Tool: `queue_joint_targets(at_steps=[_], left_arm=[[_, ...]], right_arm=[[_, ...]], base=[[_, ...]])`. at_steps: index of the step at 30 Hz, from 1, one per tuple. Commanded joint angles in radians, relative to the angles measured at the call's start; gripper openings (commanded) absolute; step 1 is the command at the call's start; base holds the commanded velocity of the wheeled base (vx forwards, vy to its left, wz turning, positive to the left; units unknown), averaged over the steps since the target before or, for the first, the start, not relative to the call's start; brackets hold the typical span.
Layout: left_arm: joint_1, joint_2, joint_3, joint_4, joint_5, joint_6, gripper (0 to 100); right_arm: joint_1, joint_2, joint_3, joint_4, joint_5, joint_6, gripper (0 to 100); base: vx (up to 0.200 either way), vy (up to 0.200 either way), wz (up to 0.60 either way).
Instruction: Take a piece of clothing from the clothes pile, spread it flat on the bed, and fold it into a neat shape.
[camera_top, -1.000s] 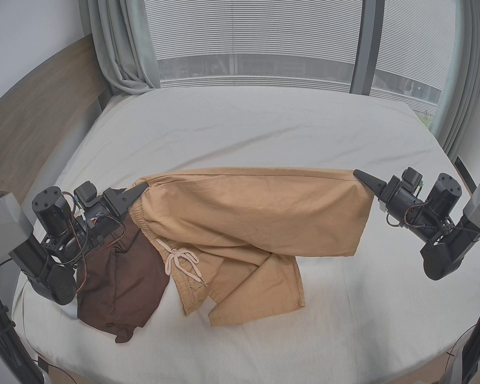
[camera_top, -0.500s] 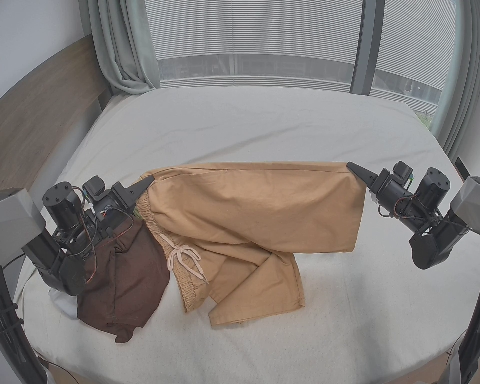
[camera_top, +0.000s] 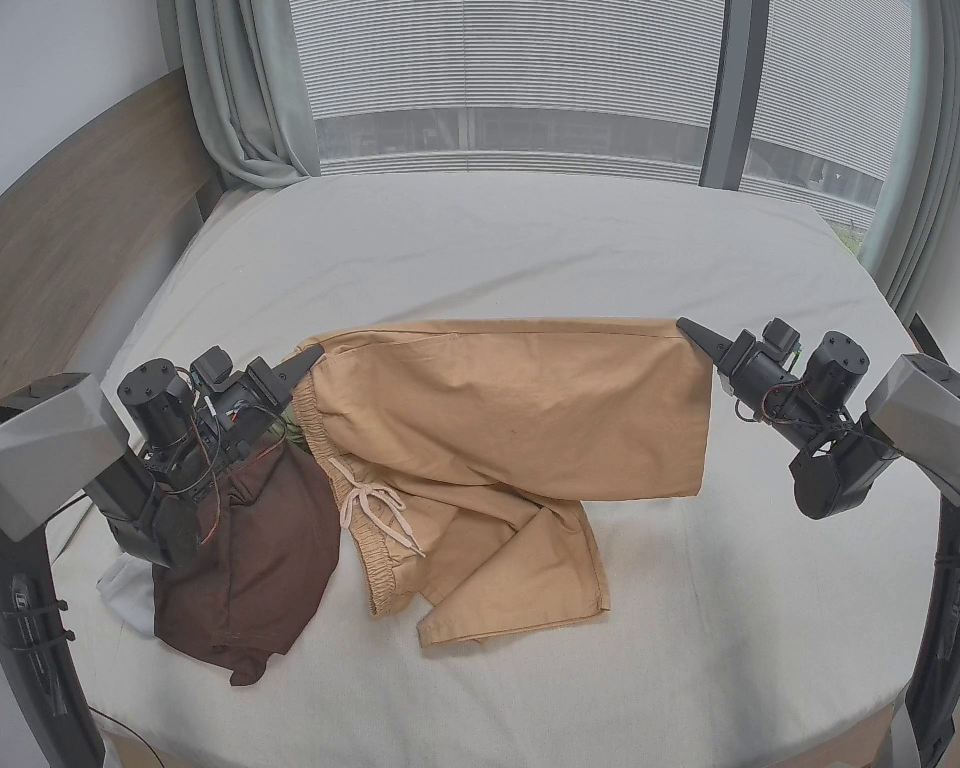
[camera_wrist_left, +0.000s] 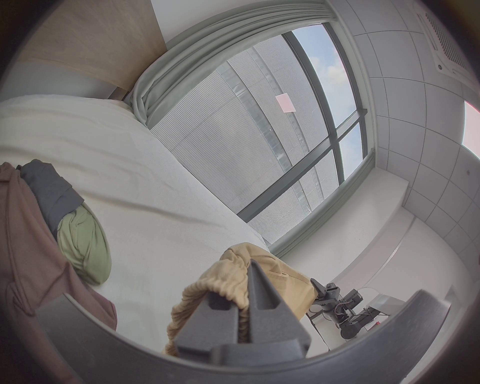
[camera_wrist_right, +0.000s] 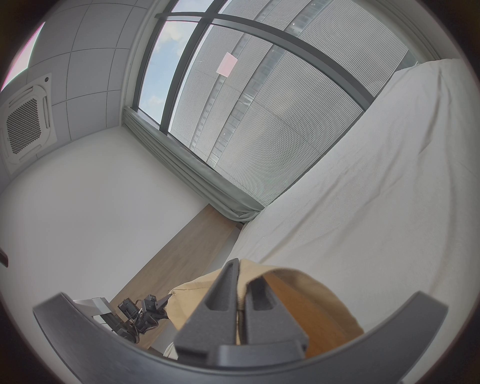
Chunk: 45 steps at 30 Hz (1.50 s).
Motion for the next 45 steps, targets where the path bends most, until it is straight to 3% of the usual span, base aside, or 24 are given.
queue_joint_targets(at_steps=[1,26,27,36,40,41,45], left_arm=[[-0.005,0.071,-0.073,0.006,-0.001,-0.004,0],[-0.002,0.294,-0.416,0.110,0.000,-0.047,0],[-0.003,0.294,-0.421,0.122,0.000,-0.047,100],[-0.008,0.311,-0.484,0.219,0.000,-0.072,100],[-0.003,0.308,-0.499,0.331,0.016,-0.072,100],[0.000,0.306,-0.514,0.391,0.049,-0.072,100],[0.003,0.302,-0.516,0.438,0.091,-0.072,100]], right_arm=[[-0.007,0.080,-0.080,0.023,-0.002,0.000,0],[-0.018,0.275,-0.350,0.091,-0.017,-0.001,0],[-0.018,0.280,-0.358,0.098,-0.017,-0.001,100],[-0.030,0.293,-0.388,0.109,-0.026,-0.004,100],[-0.030,0.263,-0.326,0.092,-0.026,-0.010,100],[-0.028,0.234,-0.272,0.074,-0.026,-0.016,100],[-0.019,0.195,-0.178,0.022,-0.026,-0.024,100]], base=[[0.000,0.000,0.00],[0.000,0.000,0.00],[0.000,0.000,0.00],[0.000,0.000,0.00],[0.000,0.000,0.00],[0.000,0.000,0.00],[0.000,0.000,0.00]])
